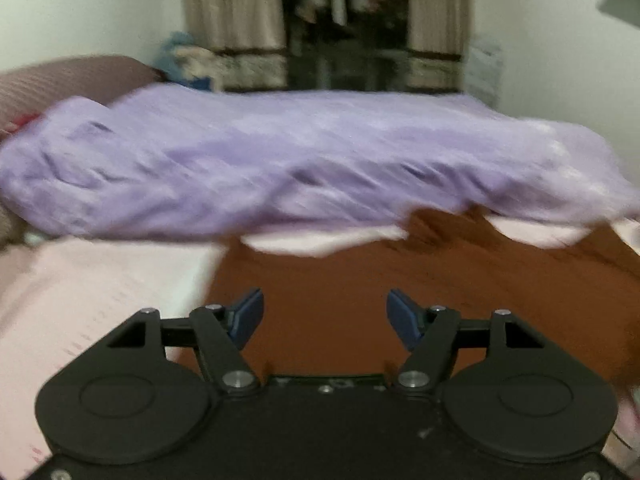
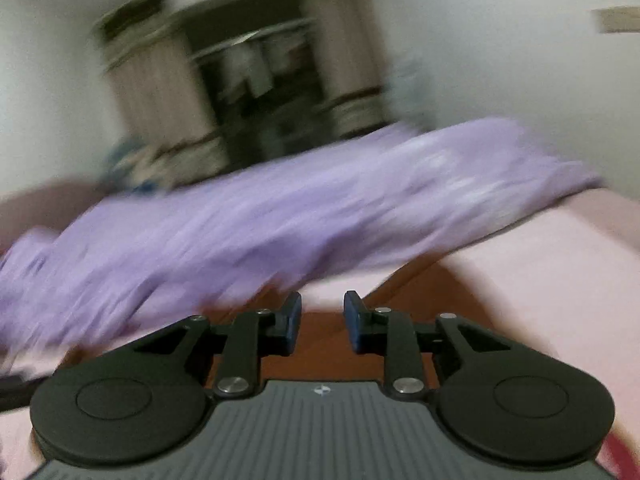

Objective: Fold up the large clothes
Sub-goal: 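Lay the jacket flat on the blanket and open both grippers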

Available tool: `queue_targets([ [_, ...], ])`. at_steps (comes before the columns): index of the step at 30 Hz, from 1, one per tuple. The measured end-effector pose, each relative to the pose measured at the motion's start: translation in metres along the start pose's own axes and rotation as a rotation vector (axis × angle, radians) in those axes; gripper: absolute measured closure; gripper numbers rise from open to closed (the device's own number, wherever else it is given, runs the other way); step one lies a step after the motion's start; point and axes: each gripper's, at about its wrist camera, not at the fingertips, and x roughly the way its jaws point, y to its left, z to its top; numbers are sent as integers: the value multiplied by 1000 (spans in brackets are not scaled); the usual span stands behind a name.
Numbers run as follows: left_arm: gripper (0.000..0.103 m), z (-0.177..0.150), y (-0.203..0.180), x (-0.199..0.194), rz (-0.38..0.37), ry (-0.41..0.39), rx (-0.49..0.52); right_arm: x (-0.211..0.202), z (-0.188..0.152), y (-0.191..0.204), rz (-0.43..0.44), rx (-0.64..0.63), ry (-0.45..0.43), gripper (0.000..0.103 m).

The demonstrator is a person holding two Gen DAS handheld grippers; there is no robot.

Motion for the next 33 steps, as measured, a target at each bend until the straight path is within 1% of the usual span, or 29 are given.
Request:
queue_targets([
  [1, 35, -8, -8, 4, -16, 26, 5, 4, -14, 19, 29, -52, 32, 72],
  [3, 35, -25, -22, 13, -40, 71, 15, 9, -36, 42, 65, -96, 85, 72],
  [4, 35, -32, -27, 18, -40, 90, 24, 13, -50, 51, 95, -100, 120, 72],
  [5, 34, -41, -31, 25, -24, 113, 45, 19, -61, 56, 114, -95, 158, 72],
  [6, 34, -46, -38, 33, -11, 138, 76, 26, -73, 60, 117, -92, 202, 72],
  [7, 34, -53, -41, 39, -8, 171, 107, 35, -89, 62, 88, -76, 244, 72],
  [8, 33, -59, -43, 45, -8, 178, 133, 40, -103, 59, 68, -56, 263, 72],
  [10, 33, -67, -44, 46, -1, 132, 138, 36, -117, 53, 69, -52, 203, 73],
  [13, 33, -67, -42, 45, 3, 111, 123, 36, -110, 59, 55, -80, 220, 73],
  [16, 34, -58, -37, 35, -7, 113, 79, 35, -94, 55, 87, -61, 244, 72],
  [17, 35, -53, -36, 30, -10, 108, 70, 30, -87, 54, 104, -58, 236, 72],
  [18, 35, -49, -35, 24, -7, 103, 63, 26, -84, 53, 113, -62, 222, 69],
  [22, 35, -36, -35, 7, 37, 75, 70, 5, -66, 52, 85, -108, 122, 63],
  [24, 35, -34, -30, 1, 63, 54, 74, -1, -57, 48, 71, -120, 96, 59],
  [27, 34, -29, -20, 1, 86, 52, 66, 8, -48, 35, 40, -142, 89, 58],
  [29, 34, -30, -10, 7, 111, 66, 59, 17, -48, 23, 13, -128, 104, 58],
  [31, 34, -34, -2, 16, 145, 99, 43, 26, -51, 7, -13, -90, 130, 57],
  [32, 30, -37, 2, 24, 171, 136, 40, 35, -55, -1, -39, -76, 148, 54],
  [33, 22, -38, 6, 33, 195, 179, 44, 45, -60, -9, -71, -76, 165, 53],
])
